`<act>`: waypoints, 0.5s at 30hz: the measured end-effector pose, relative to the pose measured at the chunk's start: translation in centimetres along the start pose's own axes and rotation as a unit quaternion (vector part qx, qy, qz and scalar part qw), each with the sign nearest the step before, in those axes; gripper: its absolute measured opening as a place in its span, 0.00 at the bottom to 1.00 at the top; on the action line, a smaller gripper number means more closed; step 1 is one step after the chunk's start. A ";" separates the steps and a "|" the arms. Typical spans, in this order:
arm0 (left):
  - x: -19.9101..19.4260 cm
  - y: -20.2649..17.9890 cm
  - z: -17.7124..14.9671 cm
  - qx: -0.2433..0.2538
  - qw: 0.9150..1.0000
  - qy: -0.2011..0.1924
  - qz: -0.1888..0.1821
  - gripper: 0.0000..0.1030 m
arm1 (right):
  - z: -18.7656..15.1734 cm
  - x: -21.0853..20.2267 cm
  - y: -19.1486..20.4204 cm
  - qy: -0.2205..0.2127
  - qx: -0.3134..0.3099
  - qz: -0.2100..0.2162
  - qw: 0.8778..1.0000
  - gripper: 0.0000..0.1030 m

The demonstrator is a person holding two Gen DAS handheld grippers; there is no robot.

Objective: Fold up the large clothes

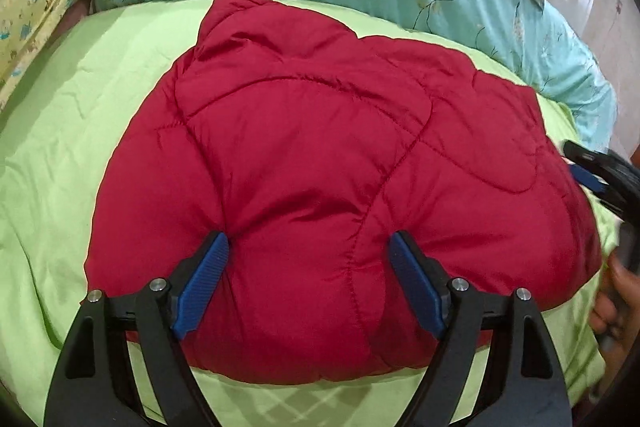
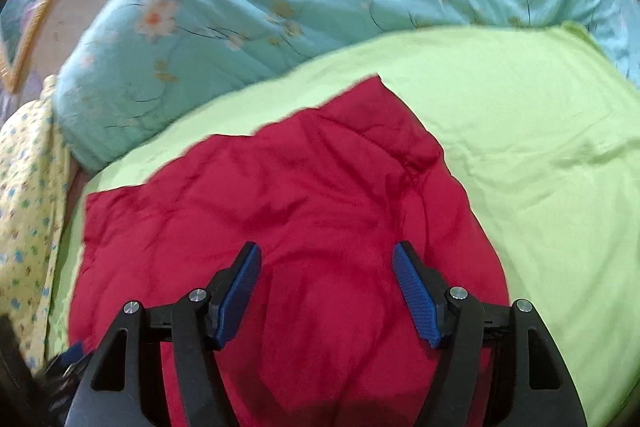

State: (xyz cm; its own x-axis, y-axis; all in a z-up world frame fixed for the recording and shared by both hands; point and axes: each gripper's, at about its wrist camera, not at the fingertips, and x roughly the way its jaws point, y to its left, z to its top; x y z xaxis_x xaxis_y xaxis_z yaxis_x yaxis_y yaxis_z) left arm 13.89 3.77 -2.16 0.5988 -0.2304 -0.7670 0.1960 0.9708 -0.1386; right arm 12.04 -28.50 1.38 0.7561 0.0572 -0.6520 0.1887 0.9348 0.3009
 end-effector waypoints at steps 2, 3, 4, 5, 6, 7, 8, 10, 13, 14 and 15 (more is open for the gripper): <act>0.1 -0.3 -0.1 0.006 1.000 -0.002 0.009 0.82 | -1.3 -1.6 1.3 -0.004 -0.021 0.006 1.000 0.70; 0.1 -0.5 -0.2 0.007 1.000 -0.004 0.012 0.83 | -2.1 -2.2 2.1 -0.003 -0.037 0.007 0.999 0.70; 0.2 -0.5 -0.4 0.010 1.000 -0.005 0.014 0.83 | -2.8 -2.6 2.8 -0.002 -0.053 0.009 0.999 0.70; 0.2 -0.6 -0.4 0.012 1.000 -0.006 0.016 0.83 | -3.6 -2.8 3.8 0.002 -0.073 0.012 0.997 0.70; 0.2 -0.6 -0.5 0.013 1.000 -0.006 0.017 0.83 | -4.2 -2.7 4.6 0.008 -0.090 0.014 0.996 0.70; 0.3 -0.5 -0.6 0.013 1.000 -0.006 0.017 0.83 | -4.9 -2.4 5.4 0.017 -0.115 0.007 0.993 0.69; 0.3 -0.5 -0.6 0.013 1.000 -0.007 0.016 0.83 | -5.5 -1.9 6.0 0.025 -0.137 -0.010 0.990 0.69; 0.3 -0.6 -0.7 0.016 1.000 -0.009 0.018 0.83 | -6.1 -0.9 6.3 0.028 -0.160 -0.036 0.986 0.69; 0.3 -0.7 -1.0 0.023 0.999 -0.012 0.024 0.83 | -6.8 0.5 5.4 0.042 -0.163 -0.050 0.984 0.69; 0.3 -0.8 -1.1 0.026 0.999 -0.014 0.027 0.83 | -6.9 0.9 5.2 0.045 -0.164 -0.051 0.984 0.70; 0.3 -0.8 -1.1 0.028 0.999 -0.016 0.029 0.83 | -7.0 1.2 4.9 0.045 -0.163 -0.050 0.984 0.70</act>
State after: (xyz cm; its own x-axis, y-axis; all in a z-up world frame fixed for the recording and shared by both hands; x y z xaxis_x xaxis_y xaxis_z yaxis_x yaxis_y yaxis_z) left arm 13.06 3.00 -3.03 0.6340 -0.1772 -0.7528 0.2033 0.9773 -0.0588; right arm 9.45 -21.38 -2.80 0.6824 -0.0239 -0.7306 0.0375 0.9993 0.0023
